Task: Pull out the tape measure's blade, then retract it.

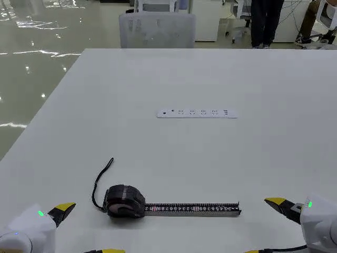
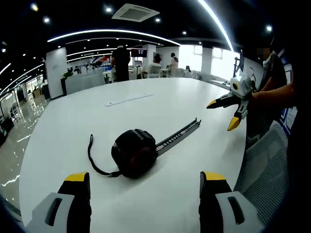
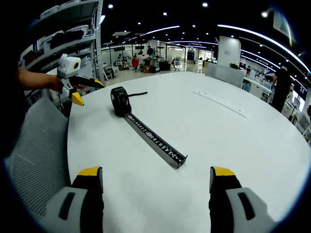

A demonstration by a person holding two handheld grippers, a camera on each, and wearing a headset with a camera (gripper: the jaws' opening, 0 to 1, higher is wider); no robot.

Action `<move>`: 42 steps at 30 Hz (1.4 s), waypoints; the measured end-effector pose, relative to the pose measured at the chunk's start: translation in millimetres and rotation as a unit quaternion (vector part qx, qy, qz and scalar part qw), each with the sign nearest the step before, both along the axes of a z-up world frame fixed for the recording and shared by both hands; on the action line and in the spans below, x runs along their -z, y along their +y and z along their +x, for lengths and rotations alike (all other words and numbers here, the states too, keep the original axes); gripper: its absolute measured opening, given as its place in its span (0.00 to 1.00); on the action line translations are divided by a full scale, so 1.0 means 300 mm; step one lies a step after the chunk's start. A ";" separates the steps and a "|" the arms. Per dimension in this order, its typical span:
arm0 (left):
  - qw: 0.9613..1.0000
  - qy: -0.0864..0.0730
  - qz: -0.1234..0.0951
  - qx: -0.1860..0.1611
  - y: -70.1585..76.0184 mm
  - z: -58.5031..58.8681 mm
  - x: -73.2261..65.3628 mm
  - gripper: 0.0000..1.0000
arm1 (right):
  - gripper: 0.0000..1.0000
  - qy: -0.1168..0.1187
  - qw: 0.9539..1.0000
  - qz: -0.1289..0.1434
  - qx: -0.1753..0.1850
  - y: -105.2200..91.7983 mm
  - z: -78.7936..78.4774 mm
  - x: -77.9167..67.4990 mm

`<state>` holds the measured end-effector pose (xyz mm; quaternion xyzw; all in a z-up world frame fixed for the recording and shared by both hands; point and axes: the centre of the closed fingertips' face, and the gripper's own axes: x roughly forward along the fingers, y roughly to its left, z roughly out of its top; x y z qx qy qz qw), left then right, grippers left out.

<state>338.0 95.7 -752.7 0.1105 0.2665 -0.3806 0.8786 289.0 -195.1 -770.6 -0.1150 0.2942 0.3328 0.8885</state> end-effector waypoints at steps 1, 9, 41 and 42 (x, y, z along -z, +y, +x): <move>1.000 0.000 -0.003 -0.004 -0.002 -0.006 -0.005 0.91 | 0.93 0.000 1.000 0.002 0.005 0.002 -0.005 -0.003; 1.000 -0.001 -0.012 -0.022 -0.015 -0.063 -0.014 0.99 | 0.97 -0.007 0.999 0.009 0.041 0.053 -0.058 -0.030; 0.994 -0.014 -0.041 -0.096 -0.063 -0.059 -0.054 1.00 | 0.95 -0.029 0.994 0.043 0.097 0.135 -0.059 -0.067; 0.994 -0.013 -0.041 -0.097 -0.061 -0.059 -0.053 1.00 | 0.95 -0.029 0.994 0.043 0.097 0.136 -0.061 -0.066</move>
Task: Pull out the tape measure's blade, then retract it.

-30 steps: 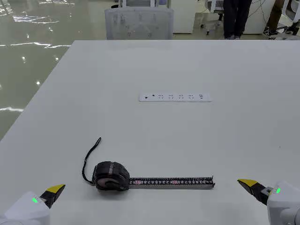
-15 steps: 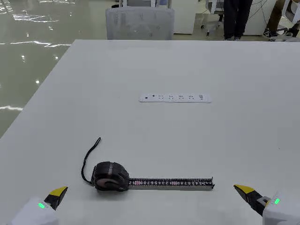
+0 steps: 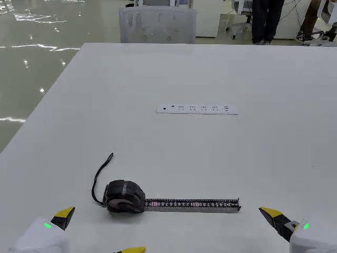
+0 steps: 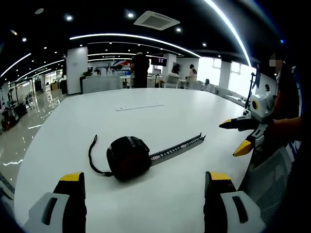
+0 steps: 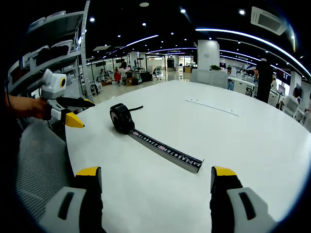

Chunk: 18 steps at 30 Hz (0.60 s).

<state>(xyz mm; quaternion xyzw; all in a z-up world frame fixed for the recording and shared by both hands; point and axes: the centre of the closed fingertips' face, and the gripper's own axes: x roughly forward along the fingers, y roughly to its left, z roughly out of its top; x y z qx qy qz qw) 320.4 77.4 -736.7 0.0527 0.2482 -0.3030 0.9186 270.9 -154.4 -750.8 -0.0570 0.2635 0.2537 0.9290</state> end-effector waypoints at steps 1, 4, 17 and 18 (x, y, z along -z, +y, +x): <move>1.000 0.001 0.000 -0.001 0.001 0.000 0.001 1.00 | 0.94 0.000 1.000 0.001 0.000 0.001 -0.002 0.001; 1.000 0.000 0.004 0.000 0.004 0.001 0.007 1.00 | 0.94 0.002 1.000 0.003 0.004 0.000 -0.006 0.002; 1.000 0.001 0.017 -0.026 0.011 0.017 0.023 1.00 | 0.93 0.003 1.000 0.000 0.006 -0.029 -0.004 0.005; 0.999 0.002 0.017 -0.028 0.010 0.019 0.024 1.00 | 0.93 0.004 1.000 -0.001 0.005 -0.029 -0.005 0.004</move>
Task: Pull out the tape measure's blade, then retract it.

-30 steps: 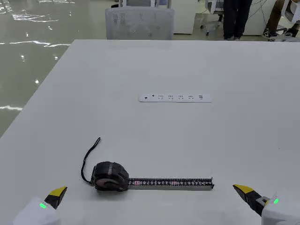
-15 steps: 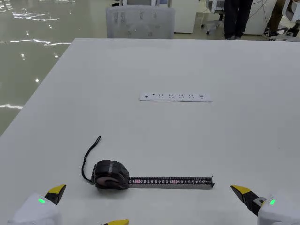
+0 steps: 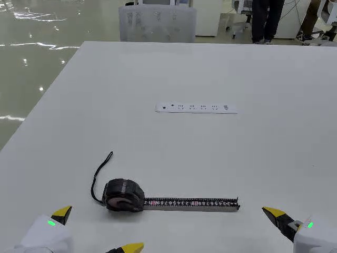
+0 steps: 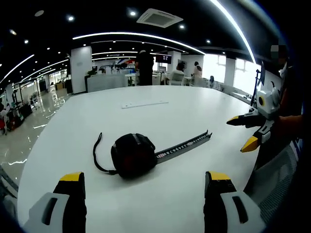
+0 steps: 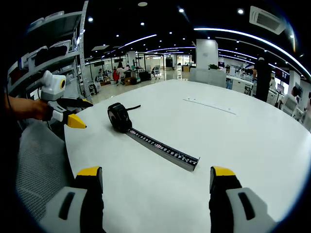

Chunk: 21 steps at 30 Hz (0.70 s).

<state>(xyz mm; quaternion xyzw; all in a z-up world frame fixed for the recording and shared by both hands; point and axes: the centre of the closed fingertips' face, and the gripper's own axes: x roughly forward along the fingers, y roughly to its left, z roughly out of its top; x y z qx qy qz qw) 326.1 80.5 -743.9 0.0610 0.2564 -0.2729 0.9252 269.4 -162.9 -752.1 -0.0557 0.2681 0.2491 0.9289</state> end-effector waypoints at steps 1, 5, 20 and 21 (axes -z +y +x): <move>1.000 0.001 0.001 -0.006 0.002 0.005 0.003 1.00 | 0.93 0.000 1.000 -0.002 -0.004 0.000 0.001 0.000; 1.000 0.003 0.000 -0.014 -0.002 0.017 0.007 1.00 | 0.91 -0.005 1.000 -0.010 -0.016 -0.007 0.012 -0.002; 0.999 0.010 0.013 -0.037 -0.032 0.049 0.035 1.00 | 0.75 -0.011 0.995 -0.032 -0.095 -0.056 0.071 0.021; 0.999 0.011 0.013 -0.045 -0.029 0.055 0.037 1.00 | 0.74 -0.012 0.994 -0.037 -0.106 -0.060 0.075 0.026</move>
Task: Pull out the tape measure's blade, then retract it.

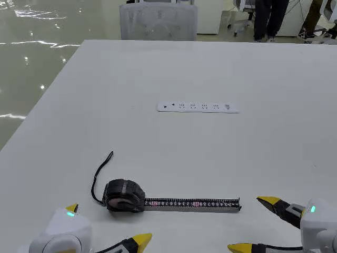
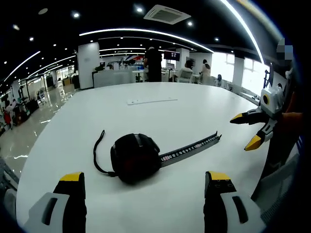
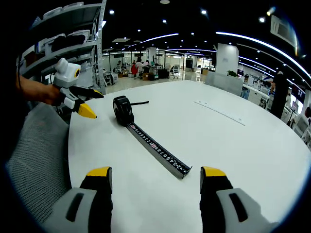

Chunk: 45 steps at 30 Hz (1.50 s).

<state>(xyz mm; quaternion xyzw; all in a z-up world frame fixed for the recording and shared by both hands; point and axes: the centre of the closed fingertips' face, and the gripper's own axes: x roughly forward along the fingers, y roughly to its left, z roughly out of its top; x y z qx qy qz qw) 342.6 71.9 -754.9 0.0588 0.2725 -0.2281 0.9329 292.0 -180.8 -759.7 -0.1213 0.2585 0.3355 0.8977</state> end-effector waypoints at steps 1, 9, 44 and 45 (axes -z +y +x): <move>1.000 0.001 0.001 -0.004 0.002 0.004 0.002 1.00 | 0.72 -0.001 1.000 -0.001 -0.008 0.000 0.002 0.003; 1.000 -0.002 0.006 -0.017 -0.001 0.041 0.018 1.00 | 0.61 0.002 0.998 -0.019 -0.061 -0.016 0.037 0.035; 0.995 0.011 -0.004 -0.096 -0.032 0.159 0.075 0.94 | 0.27 0.061 0.972 -0.091 -0.208 -0.053 0.153 0.196; 0.995 0.011 -0.005 -0.097 -0.032 0.160 0.076 0.94 | 0.26 0.061 0.972 -0.092 -0.208 -0.053 0.154 0.196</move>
